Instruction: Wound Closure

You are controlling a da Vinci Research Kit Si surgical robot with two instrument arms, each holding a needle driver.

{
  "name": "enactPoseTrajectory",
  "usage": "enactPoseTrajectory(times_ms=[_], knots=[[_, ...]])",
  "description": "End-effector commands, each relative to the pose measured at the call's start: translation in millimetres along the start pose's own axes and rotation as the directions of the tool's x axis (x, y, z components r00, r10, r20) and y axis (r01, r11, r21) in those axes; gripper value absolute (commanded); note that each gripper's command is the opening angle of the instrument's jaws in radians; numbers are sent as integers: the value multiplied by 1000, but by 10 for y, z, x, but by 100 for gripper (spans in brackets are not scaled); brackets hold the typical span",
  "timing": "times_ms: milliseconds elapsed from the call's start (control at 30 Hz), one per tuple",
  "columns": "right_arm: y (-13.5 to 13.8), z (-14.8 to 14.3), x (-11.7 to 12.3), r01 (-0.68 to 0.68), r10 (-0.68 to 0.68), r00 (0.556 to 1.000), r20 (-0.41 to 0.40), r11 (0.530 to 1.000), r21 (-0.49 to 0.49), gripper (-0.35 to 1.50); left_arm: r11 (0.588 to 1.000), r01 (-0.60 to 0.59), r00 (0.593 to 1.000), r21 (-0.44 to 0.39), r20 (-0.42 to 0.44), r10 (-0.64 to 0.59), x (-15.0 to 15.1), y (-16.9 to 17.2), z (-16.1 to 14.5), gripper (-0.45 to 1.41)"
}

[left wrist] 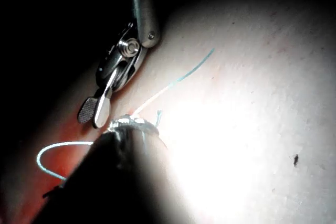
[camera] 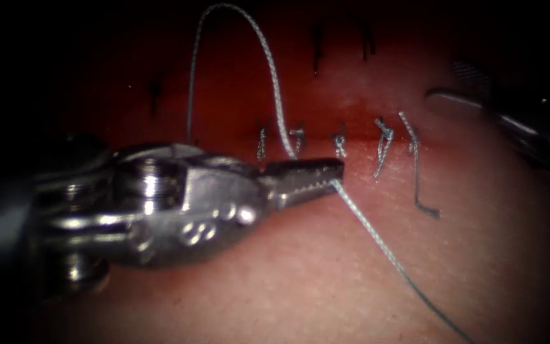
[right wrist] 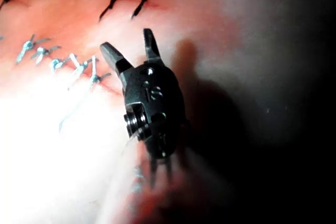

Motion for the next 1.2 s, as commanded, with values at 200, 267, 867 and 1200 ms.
enactPoseTrajectory(times_ms=[200, 267, 867, 1200], knots=[[-3, 5, -4, 9, -9, 1000, 8, 1000, 10, 15, 988, 103, 991, -115, -74, -112, -3, 39, -4, 121], [-3, 5, -4, 10, -10, 1000, 14, 1000, 11, 15, 983, 126, 985, -132, -105, -140, -7, 40, -15, 136], [-6, -4, -10, 29, -30, 998, 46, 999, 19, 0, 957, 281, 958, 77, -75, -275, -24, 2, -223, 133], [-10, -13, -2, 82, -84, 995, 53, 996, 44, 10, 890, 401, 915, 216, -131, -381, -23, -29, -205, 106]])
